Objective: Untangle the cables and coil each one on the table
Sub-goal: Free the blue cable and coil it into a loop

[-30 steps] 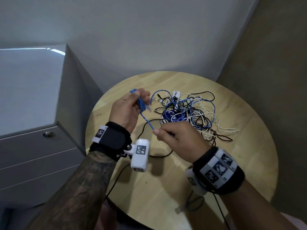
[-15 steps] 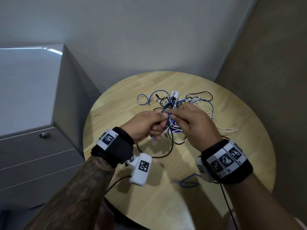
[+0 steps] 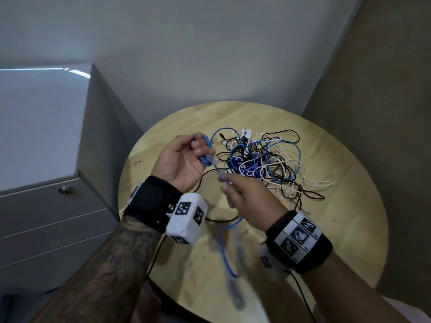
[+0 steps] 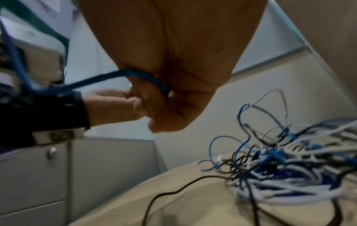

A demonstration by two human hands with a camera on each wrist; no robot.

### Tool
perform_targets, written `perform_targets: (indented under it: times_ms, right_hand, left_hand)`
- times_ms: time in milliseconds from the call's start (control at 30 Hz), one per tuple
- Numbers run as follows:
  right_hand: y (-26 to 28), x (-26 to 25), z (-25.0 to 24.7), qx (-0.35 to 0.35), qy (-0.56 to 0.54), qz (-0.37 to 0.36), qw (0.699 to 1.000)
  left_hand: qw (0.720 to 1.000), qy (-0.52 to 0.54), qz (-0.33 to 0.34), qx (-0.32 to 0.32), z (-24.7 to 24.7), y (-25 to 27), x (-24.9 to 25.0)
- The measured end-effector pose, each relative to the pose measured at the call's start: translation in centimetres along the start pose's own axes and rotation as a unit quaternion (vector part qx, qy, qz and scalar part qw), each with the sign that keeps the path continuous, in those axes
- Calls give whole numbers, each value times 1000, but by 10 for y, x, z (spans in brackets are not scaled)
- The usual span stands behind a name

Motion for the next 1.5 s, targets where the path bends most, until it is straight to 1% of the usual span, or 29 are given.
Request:
perform_targets:
  times_ms: [67, 167, 233, 300, 367, 400, 500, 533, 567, 633, 667, 700, 767, 800, 833, 867, 900, 933, 967, 1000, 1033, 1100, 1167, 1233, 1267, 1333, 1367, 1433, 1500]
  right_hand:
    - [3, -1, 4, -39, -14, 26, 999]
    - [3, -7, -2, -70, -30, 30, 997]
    - [3, -16, -8, -90, -85, 49, 991]
    - [1, -24, -13, -89, -178, 105, 974]
    - [-4, -27, -20, -62, -272, 171, 945]
    - [-7, -25, -24, -42, -314, 203, 927]
    - [-10, -14, -35, -6, -415, 295, 861]
    - [-9, -10, -35, -1, -435, 322, 841]
    - [-9, -8, -34, 3, -453, 340, 824]
    - [-9, -6, -33, 7, -484, 357, 799]
    - [-9, -9, -33, -2, -488, 356, 797]
    - [-7, -11, -32, -24, -473, 347, 809]
    - [-3, -21, -32, -73, -406, 285, 865]
    - [-2, -27, -32, -68, -377, 239, 892]
    - [-1, -33, -35, -30, -355, 181, 917]
    - [-2, -38, -41, 47, -326, 113, 937]
    - [-4, -41, -50, 145, -274, 37, 950]
    - [-5, -41, -56, 216, -194, -25, 957]
    - [-7, -37, -57, 250, -107, -66, 960]
    - [-8, -31, -54, 237, -46, -90, 966]
    - [-9, -22, -47, 190, -41, -80, 978]
    - [-9, -9, -39, 109, -122, 3, 987]
    - [-11, -4, -40, 114, -169, 52, 978]
    - [-14, -5, -42, 118, -147, 34, 982]
    - [-15, -5, -38, 94, -136, 18, 986]
    - [-14, -5, -25, 24, -125, 19, 992]
    - [-11, -5, -18, -12, -108, 25, 994]
    - [-3, -5, -6, -73, -53, 8, 996]
    - [6, -8, 3, -99, -47, 4, 994]
  left_hand:
    - [998, 3, 47, 29, -10, -6, 16]
    - [992, -26, 106, 59, -23, -13, 30]
    - [979, -105, 162, 66, -24, -13, 27]
    - [937, -252, 232, 63, -17, -8, 14]
    - [878, -398, 263, 34, -6, 1, -3]
    - [859, -445, 254, 2, -1, 6, -14]
    - [823, -523, 201, -95, 12, 17, -39]
    - [813, -539, 195, -105, 13, 19, -43]
    - [811, -543, 192, -101, 15, 19, -44]
    - [820, -537, 190, -62, 13, 15, -39]
    - [823, -533, 192, -43, 12, 13, -36]
    - [827, -527, 195, -29, 10, 11, -33]
    - [839, -510, 191, -14, 6, 7, -29]
    - [845, -503, 182, -10, 4, 7, -27]
    - [850, -497, 171, -11, 3, 7, -27]
    - [857, -491, 157, -17, 3, 8, -27]
    - [865, -482, 140, -28, 4, 10, -28]
    - [875, -468, 122, -40, 7, 12, -28]
    - [887, -446, 103, -50, 9, 14, -29]
    - [903, -418, 84, -56, 11, 15, -30]
    - [918, -387, 64, -59, 12, 15, -31]
    - [941, -332, 18, -60, 14, 16, -31]
    - [958, -273, -46, -78, 17, 19, -29]
    - [974, -170, -102, -105, 19, 23, -27]
    - [980, -118, -112, -111, 20, 24, -25]
    - [989, -42, -105, -99, 20, 22, -24]
    - [993, -11, -86, -81, 20, 19, -21]
    - [999, 31, -11, -35, 14, 13, -10]
    - [998, 31, 61, 4, 8, 6, 3]
Point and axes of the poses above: each hand's wrist, its own y-axis away from the middle knuckle, its own z-axis out of the palm, x = y × z, the point moved 4 cm from there along -y, towards the middle knuckle, and after that the axes turned 14 degrees about x, right-handed, at the moved point
